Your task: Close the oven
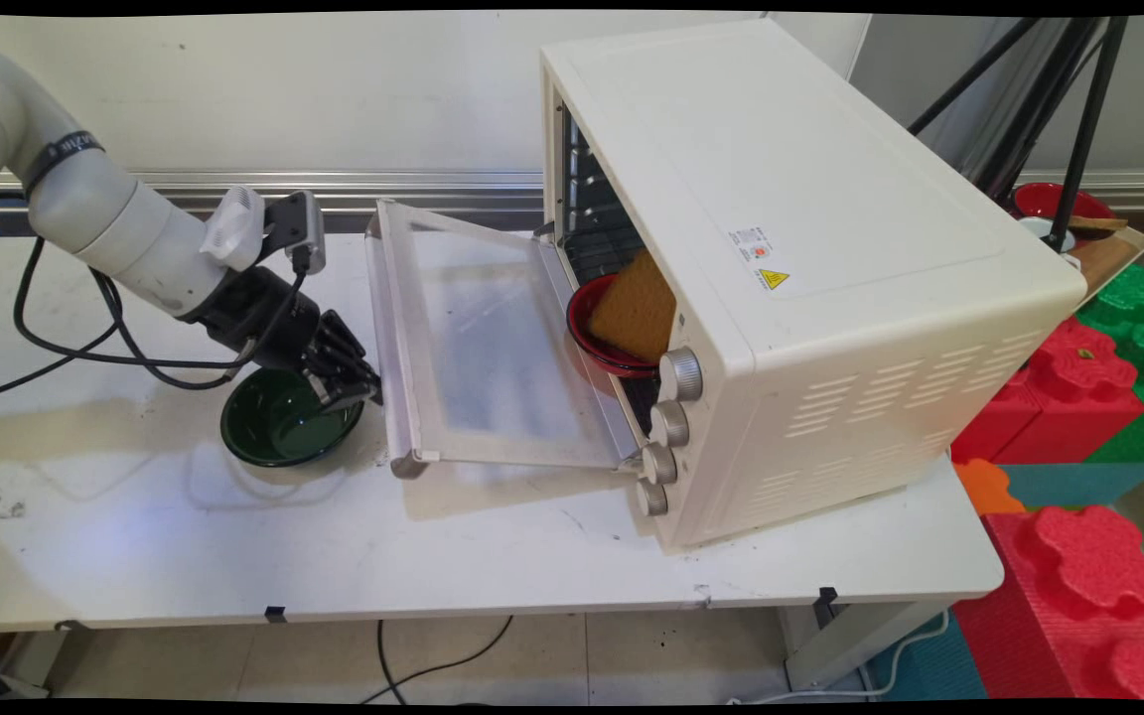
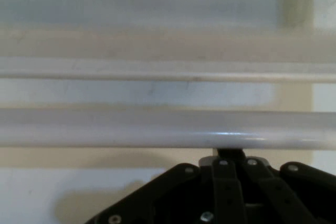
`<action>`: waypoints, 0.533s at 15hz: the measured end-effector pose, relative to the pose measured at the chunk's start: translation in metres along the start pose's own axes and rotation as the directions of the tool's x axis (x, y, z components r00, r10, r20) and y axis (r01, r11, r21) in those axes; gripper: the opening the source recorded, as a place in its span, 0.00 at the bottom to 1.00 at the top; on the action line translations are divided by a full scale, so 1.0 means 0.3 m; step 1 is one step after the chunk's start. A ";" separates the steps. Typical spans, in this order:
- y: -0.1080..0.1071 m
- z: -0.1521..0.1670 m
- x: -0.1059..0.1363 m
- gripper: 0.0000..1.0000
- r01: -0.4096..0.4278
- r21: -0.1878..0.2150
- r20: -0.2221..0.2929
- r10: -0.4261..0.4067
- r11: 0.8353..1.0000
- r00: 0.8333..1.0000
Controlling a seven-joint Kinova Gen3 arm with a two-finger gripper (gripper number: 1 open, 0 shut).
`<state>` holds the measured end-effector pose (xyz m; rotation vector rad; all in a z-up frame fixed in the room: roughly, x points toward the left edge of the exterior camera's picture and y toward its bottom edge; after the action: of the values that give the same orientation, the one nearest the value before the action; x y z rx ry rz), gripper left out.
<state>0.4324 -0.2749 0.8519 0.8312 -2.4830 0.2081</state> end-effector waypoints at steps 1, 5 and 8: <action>-0.001 -0.003 0.002 0.00 0.001 0.002 -0.008 -0.001 1.000 1.000; -0.008 -0.035 0.025 0.00 0.000 0.015 -0.049 0.001 1.000 0.999; -0.014 -0.070 0.049 0.00 -0.003 0.024 -0.081 0.005 1.000 0.997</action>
<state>0.4336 -0.2798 0.8775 0.8108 -2.4111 0.2677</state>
